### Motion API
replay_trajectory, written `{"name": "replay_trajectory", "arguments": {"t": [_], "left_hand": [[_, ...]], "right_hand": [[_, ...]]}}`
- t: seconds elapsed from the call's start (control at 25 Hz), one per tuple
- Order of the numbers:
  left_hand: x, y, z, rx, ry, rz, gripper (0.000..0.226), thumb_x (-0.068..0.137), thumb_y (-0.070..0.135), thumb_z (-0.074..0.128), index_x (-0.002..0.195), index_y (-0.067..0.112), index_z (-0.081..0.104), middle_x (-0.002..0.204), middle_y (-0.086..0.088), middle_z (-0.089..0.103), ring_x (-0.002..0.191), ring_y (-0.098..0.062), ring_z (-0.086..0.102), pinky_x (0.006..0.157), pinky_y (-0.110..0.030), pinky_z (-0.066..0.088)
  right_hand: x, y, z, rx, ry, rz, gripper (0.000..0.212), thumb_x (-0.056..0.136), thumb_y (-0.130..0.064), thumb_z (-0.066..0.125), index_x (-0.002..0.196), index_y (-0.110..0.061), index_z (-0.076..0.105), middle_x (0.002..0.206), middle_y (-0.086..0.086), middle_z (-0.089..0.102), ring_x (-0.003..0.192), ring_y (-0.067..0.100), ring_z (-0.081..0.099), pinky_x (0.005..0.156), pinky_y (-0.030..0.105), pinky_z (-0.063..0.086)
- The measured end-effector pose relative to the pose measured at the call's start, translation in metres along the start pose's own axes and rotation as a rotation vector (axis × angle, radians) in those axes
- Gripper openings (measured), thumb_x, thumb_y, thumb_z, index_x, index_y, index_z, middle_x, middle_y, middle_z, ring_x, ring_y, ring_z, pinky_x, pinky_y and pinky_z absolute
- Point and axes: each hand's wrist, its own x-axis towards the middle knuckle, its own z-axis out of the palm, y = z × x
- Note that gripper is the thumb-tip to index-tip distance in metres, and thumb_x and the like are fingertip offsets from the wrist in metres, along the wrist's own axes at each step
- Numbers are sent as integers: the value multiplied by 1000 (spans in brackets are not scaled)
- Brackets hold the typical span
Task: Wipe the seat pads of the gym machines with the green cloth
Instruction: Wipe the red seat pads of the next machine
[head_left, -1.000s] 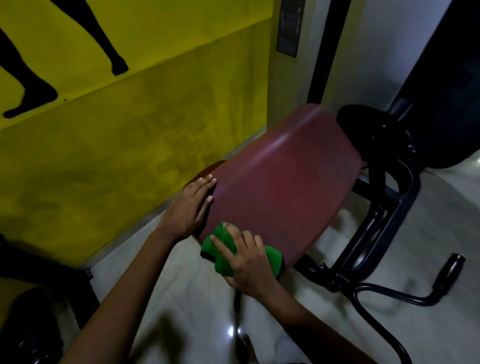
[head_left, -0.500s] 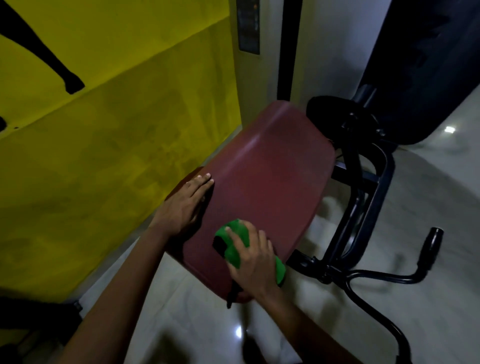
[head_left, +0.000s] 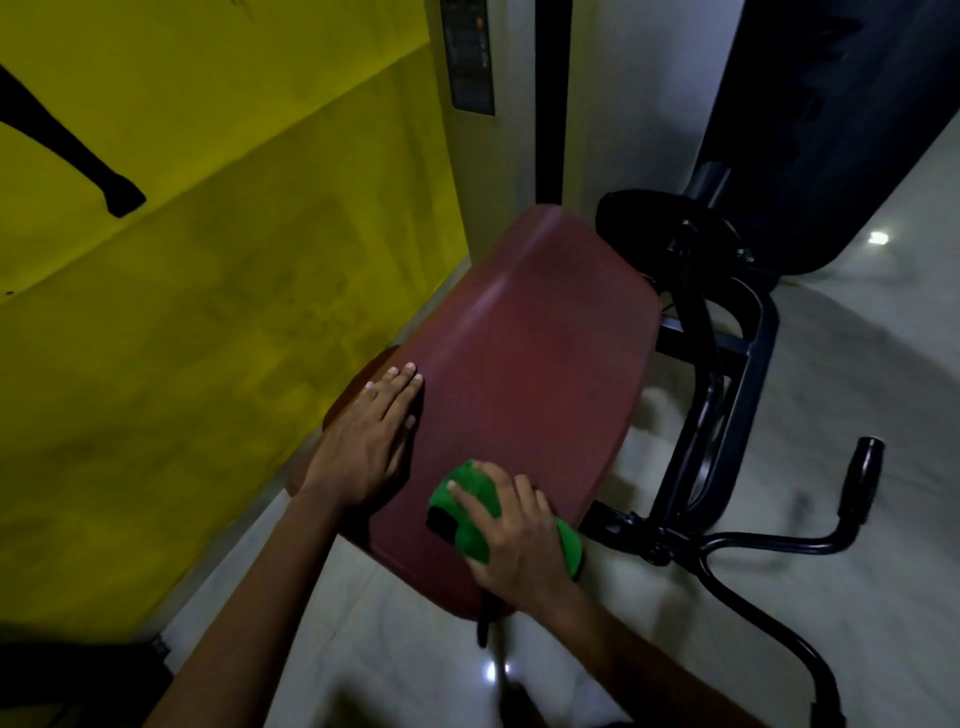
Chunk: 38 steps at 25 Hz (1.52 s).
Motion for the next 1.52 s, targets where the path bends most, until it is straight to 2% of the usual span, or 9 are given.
{"name": "replay_trajectory", "arguments": {"t": [0.2,0.36,0.44,0.64,0.88,1.16,1.36,1.44,1.52], "left_hand": [[0,1,-2,7,10,6,55,99,32,23,144,5,37,151,-12,34,141,-25,29,115,-39,22],[1,-2,0,0,14,20,54,99,31,25,143,4,38,151,-12,34,140,-25,29,114,-38,22],[2,-3,1,-4,18,20,54,98,30,26,143,3,38,151,-13,34,140,-25,29,114,-41,25],[1,1,0,-3,31,15,54,98,31,25,143,4,38,150,-12,35,140,-24,28,114,-41,25],[2,1,-1,2,33,30,54,97,29,27,140,1,42,148,-15,39,138,-28,32,111,-41,27],[1,2,1,-2,39,17,54,98,30,25,142,3,39,150,-13,36,140,-26,30,113,-42,25],[2,0,1,16,40,38,54,98,30,26,141,2,40,149,-13,36,139,-27,31,113,-35,20],[2,2,1,29,39,32,54,98,30,26,142,2,40,149,-13,36,139,-25,29,114,-35,19],[2,3,-1,38,33,28,54,98,30,25,142,2,40,149,-13,36,139,-25,30,113,-39,24]], "right_hand": [[46,22,-5,77,77,546,52,71,-39,58,121,-24,53,121,11,52,95,32,54,71,44,53],[33,-33,-1,57,13,215,58,69,-46,52,124,-28,53,124,9,54,91,27,53,68,35,48],[30,-8,-1,70,13,246,57,69,-43,55,124,-29,53,125,9,52,93,28,54,69,36,51],[34,54,-4,121,44,925,54,82,-29,63,132,-18,49,133,14,41,114,34,44,86,42,45],[45,-27,1,99,34,292,62,64,-42,69,122,-29,54,125,9,52,93,27,53,67,36,50],[56,58,-4,102,65,989,53,82,-29,65,131,-17,50,133,16,42,113,36,45,86,44,45],[48,-2,3,40,40,239,62,65,-42,68,124,-28,55,121,10,55,92,28,54,63,35,50],[51,38,1,24,39,273,55,70,-40,57,124,-27,54,120,10,54,91,29,55,63,37,53],[57,74,-3,36,72,573,48,77,-32,59,124,-21,54,123,13,50,98,32,52,71,42,54]]}}
